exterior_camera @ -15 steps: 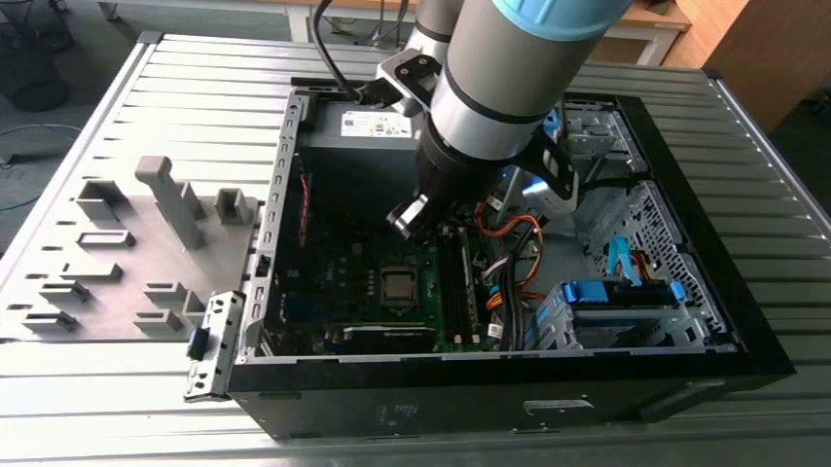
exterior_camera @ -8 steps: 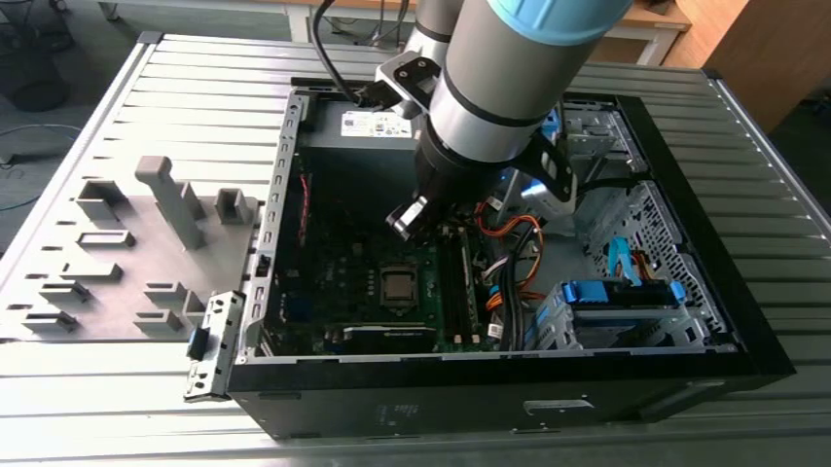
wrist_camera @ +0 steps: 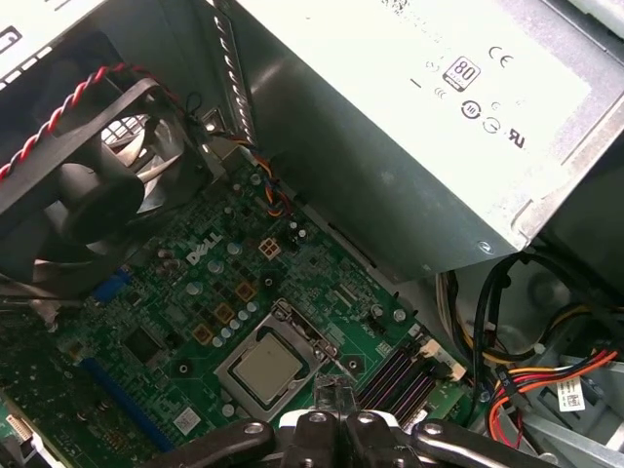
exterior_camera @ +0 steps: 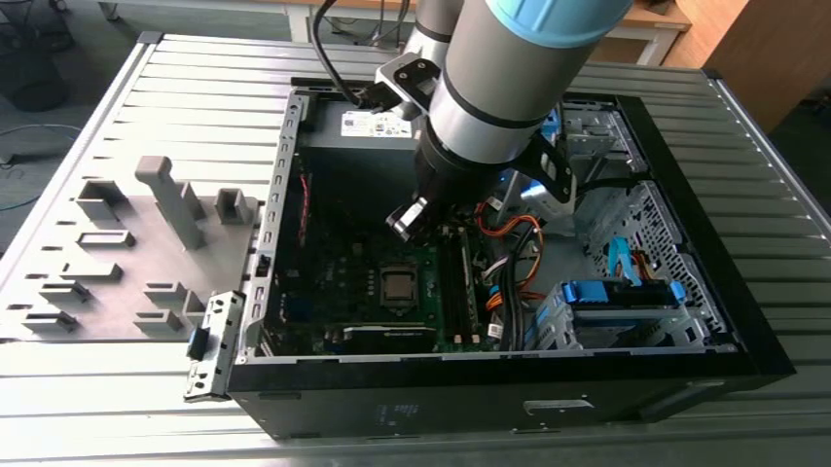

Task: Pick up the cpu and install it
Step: 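Close the cpu cover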

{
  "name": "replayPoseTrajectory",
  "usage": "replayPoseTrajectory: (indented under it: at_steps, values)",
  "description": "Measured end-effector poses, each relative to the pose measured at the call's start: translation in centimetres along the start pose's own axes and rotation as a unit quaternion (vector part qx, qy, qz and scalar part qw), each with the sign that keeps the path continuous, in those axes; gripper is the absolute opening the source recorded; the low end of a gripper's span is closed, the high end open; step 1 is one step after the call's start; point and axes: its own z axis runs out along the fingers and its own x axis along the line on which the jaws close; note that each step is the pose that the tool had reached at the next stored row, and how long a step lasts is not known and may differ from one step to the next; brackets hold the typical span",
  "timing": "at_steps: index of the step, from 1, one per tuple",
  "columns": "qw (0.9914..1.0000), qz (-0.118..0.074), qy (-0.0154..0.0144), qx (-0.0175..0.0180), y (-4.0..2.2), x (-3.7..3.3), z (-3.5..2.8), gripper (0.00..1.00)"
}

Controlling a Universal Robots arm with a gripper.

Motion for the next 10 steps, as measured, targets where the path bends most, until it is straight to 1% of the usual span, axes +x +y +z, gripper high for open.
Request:
replayPoseTrajectory:
  at_steps: [3, 8, 10]
  values:
    - [1.00000, 0.000, -0.0001, 0.0000, 0.04, 0.05, 0.03, 0.11]
    - [1.00000, 0.000, -0.0001, 0.0000, 0.17, 0.35, 0.14, 0.11]
    - [1.00000, 0.000, 0.0000, 0.0000, 0.23, 0.59, 0.19, 0.11]
